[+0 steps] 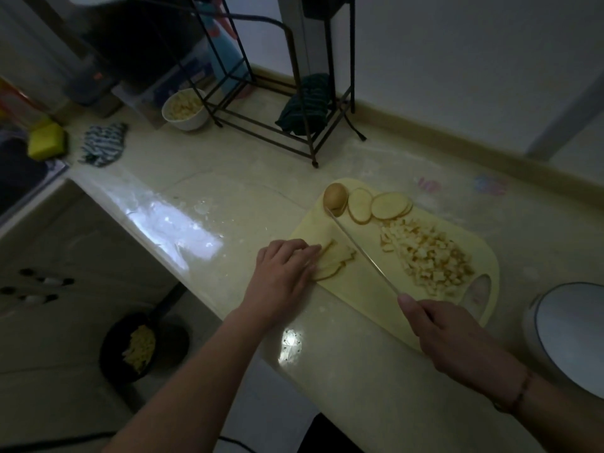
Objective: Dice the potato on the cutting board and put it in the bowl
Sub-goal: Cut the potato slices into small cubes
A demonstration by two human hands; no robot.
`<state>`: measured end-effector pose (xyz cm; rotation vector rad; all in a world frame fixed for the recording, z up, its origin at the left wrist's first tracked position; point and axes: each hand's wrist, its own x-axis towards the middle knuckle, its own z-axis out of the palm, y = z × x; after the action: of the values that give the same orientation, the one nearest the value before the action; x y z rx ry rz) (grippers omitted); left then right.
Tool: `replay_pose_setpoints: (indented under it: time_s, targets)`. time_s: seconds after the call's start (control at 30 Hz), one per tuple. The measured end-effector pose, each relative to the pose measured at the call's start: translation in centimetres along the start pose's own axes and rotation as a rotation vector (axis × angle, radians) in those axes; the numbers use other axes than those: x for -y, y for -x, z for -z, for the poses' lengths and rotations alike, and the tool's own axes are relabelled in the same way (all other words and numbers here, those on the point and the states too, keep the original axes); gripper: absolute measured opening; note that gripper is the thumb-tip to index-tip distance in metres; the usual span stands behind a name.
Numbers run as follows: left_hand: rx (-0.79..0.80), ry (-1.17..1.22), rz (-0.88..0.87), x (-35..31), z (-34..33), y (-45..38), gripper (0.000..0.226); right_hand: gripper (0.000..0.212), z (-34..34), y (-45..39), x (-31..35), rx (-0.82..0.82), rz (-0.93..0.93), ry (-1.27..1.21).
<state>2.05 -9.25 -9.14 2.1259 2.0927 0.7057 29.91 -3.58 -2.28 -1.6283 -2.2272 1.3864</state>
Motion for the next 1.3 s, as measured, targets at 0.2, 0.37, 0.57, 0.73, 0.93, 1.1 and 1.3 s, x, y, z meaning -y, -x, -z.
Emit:
replay_pose_setpoints:
  time_s: [0.2, 0.37, 0.57, 0.73, 0.93, 1.1, 1.3]
  targets:
    - [-0.057, 0.069, 0.126, -0.3, -0.8, -1.5, 0.033, 0.062, 0.1, 0.1, 0.3, 0.008, -0.006, -0.011]
    - [0.025, 0.155, 0.080, -0.1, -0.8, -2.3, 0.031, 0.064, 0.0, -0.1, 0.2, 0.012, -0.011, -0.021]
    - [0.051, 0.213, 0.014, 0.7, -0.2, -2.3, 0.030, 0.066, 0.2, 0.0, 0.1, 0.023, -0.019, -0.026]
    - [0.146, 0.136, -0.034, -0.1, -0.2, -2.6, 0.036, 0.060, 0.3, 0.1, 0.2, 0.035, -0.026, -0.027]
    - [0.072, 0.074, 0.146, -0.4, -0.3, -3.7, 0.037, 0.059, 0.4, 0.0, 0.1, 0.057, -0.032, -0.053]
    - [0.243, 0.018, 0.338, -2.0, 0.4, -6.8, 0.026, 0.061, 0.4, 0.0, -0.1, 0.058, -0.030, -0.060]
    - [0.346, -0.030, 0.359, -2.6, 0.6, -8.2, 0.023, 0.060, 0.4, -0.1, -0.3, 0.063, -0.031, -0.081]
